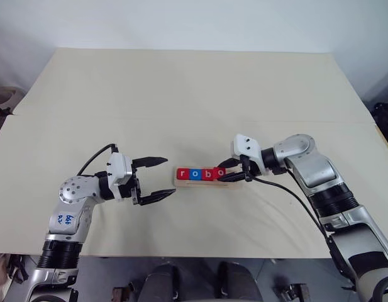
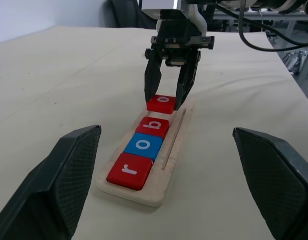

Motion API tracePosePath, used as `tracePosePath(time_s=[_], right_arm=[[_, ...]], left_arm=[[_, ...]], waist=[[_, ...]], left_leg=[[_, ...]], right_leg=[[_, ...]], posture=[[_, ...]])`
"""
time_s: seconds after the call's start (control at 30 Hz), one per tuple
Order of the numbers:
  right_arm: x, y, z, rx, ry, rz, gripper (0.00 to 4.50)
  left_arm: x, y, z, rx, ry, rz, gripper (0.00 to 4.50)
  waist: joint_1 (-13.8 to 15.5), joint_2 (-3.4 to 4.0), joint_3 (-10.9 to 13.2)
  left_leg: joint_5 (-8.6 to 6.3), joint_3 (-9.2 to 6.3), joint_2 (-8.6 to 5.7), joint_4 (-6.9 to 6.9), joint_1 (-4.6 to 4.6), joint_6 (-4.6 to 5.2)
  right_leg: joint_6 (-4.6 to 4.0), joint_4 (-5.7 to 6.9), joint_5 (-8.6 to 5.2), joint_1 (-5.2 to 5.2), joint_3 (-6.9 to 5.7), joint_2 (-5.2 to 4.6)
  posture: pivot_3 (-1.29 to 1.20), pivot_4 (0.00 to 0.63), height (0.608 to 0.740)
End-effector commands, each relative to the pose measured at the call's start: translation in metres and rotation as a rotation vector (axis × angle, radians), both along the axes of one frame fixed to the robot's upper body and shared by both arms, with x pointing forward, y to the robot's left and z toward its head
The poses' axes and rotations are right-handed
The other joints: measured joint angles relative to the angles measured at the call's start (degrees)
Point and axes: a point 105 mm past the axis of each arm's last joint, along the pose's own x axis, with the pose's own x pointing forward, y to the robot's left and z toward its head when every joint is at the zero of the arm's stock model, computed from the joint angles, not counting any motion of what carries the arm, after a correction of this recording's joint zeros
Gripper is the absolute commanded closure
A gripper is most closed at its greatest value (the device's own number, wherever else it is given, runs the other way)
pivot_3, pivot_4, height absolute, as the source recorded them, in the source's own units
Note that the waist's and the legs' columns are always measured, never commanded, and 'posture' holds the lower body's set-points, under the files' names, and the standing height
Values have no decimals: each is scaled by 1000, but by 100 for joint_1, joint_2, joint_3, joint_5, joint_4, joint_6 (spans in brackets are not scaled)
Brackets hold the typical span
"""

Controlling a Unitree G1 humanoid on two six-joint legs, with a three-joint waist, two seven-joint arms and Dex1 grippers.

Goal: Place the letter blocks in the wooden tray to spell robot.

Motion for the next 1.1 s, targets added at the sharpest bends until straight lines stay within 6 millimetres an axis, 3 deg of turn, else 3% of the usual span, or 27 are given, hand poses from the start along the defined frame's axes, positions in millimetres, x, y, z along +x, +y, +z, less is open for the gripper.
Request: tracePosePath(time_s=[0.03, 0.07, 0.37, 0.67, 0.77, 1.1], right_arm=[[0, 3, 9, 0, -32, 18, 3052], [0, 3, 8, 0, -31, 19, 3052], [-1, 5, 10, 24, -29, 18, 39], [-5, -20, 21, 56, -66, -33, 39], [-9, -28, 18, 63, -47, -65, 617], [-7, -27, 2, 42, -23, -119, 4149]], left_arm=[[-5, 2, 7, -16, -41, 7, 0], [-6, 2, 7, -16, -40, 9, 0], [-6, 0, 7, -21, -44, 13, 0], [-6, -2, 7, -23, -38, 7, 0], [-5, -3, 6, -24, -36, 2, 0], [-3, -4, 7, -22, -35, -9, 0]], waist=[[-7, 0, 0], [-8, 0, 0], [-5, 0, 0], [10, 0, 0], [2, 0, 0], [-2, 0, 0]], left_leg=[[0, 0, 0, 0, 0, 0], [0, 0, 1, -1, 0, 0], [0, 1, 2, -1, 1, 0], [0, 1, 0, -1, 0, 0], [0, 2, 2, -1, 0, 0], [0, 3, 2, -1, 1, 0]], right_leg=[[0, 0, 0, 0, 0, 0], [0, 0, 0, 0, 0, 1], [0, 1, 0, -1, 1, 1], [0, 0, 0, 0, 1, 1], [0, 0, 0, 0, 0, 1], [0, 1, 0, -1, 2, 1]], posture=[[0, 150, 740], [0, 150, 740], [0, 150, 740], [0, 150, 740], [0, 150, 740], [0, 150, 740]])
